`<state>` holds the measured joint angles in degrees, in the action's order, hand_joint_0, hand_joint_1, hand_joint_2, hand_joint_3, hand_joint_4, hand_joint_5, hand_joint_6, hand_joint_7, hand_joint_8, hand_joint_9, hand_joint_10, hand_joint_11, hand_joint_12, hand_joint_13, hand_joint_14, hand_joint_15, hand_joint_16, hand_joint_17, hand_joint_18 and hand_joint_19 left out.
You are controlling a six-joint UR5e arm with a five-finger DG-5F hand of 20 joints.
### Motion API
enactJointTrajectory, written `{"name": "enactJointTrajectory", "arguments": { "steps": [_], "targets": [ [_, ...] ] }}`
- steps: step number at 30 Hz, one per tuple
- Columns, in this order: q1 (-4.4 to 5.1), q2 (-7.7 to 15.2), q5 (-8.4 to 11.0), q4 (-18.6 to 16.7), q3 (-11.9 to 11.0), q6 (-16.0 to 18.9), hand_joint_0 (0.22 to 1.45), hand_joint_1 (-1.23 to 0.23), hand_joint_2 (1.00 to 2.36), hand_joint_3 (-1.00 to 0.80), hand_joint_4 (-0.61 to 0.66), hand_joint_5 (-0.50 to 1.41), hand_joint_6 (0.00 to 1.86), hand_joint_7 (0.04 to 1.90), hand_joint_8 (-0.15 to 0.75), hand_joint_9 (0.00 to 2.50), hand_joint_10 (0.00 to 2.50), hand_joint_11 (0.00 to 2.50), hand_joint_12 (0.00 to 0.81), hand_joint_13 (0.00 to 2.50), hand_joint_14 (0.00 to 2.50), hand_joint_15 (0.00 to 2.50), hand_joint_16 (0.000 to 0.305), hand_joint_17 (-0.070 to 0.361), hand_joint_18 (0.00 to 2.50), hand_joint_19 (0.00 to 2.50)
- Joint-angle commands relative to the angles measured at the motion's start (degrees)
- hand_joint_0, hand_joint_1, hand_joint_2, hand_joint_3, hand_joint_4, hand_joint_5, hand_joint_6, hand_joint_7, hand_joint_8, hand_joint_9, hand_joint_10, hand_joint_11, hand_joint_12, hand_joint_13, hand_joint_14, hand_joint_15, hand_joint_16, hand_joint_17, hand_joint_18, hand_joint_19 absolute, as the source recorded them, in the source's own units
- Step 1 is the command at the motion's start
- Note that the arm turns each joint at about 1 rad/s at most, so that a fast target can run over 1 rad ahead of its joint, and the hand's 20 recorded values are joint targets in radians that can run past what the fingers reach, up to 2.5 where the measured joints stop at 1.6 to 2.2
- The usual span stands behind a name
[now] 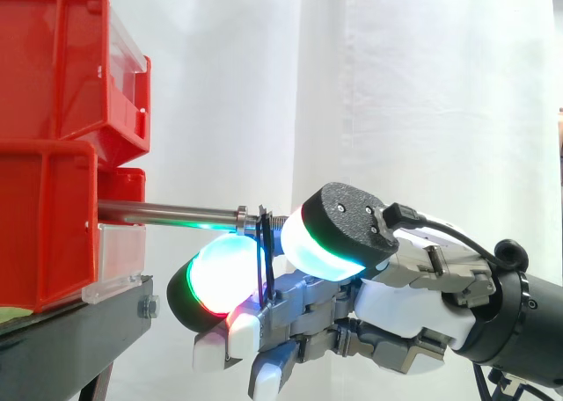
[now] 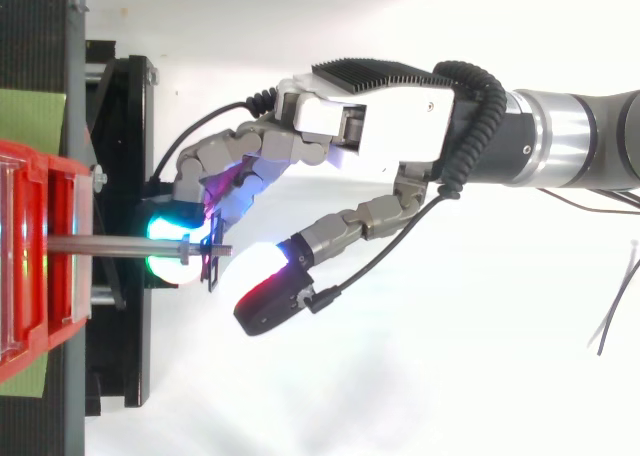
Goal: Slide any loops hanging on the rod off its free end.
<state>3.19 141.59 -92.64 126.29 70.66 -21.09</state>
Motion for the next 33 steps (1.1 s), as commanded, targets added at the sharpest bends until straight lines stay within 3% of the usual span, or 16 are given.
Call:
{"name": "enactJointTrajectory", "arguments": {
  "steps": [1, 12, 26, 33],
  "targets": [
    [-0.02, 0.0, 0.0, 0.0, 0.0, 0.0, 0.61, -0.67, 1.01, -0.18, 0.16, -0.16, 0.82, 0.91, 0.291, 0.87, 0.01, 0.33, 0.343, 0.76, 0.01, 0.24, 0.048, 0.108, 0.84, 0.54],
    [-0.02, 0.0, 0.0, 0.0, 0.0, -0.1, 0.61, -0.7, 1.01, -0.13, 0.14, -0.17, 0.88, 0.83, 0.298, 0.87, 0.01, 0.34, 0.356, 0.76, 0.01, 0.23, 0.05, 0.113, 0.86, 0.54],
    [-0.11, 0.0, -0.09, 0.1, 0.2, -0.2, 0.62, -0.75, 1.0, 0.02, -0.03, -0.15, 0.92, 0.82, 0.317, 0.97, 0.01, 0.36, 0.376, 0.83, 0.01, 0.22, 0.057, 0.127, 0.96, 0.5],
    [-0.11, 0.0, -0.17, 0.0, 1.6, -0.3, 0.62, -0.76, 1.0, 0.03, -0.05, -0.14, 0.92, 0.84, 0.322, 0.99, 0.01, 0.36, 0.38, 0.84, 0.01, 0.22, 0.057, 0.129, 0.97, 0.5]
  ]
}}
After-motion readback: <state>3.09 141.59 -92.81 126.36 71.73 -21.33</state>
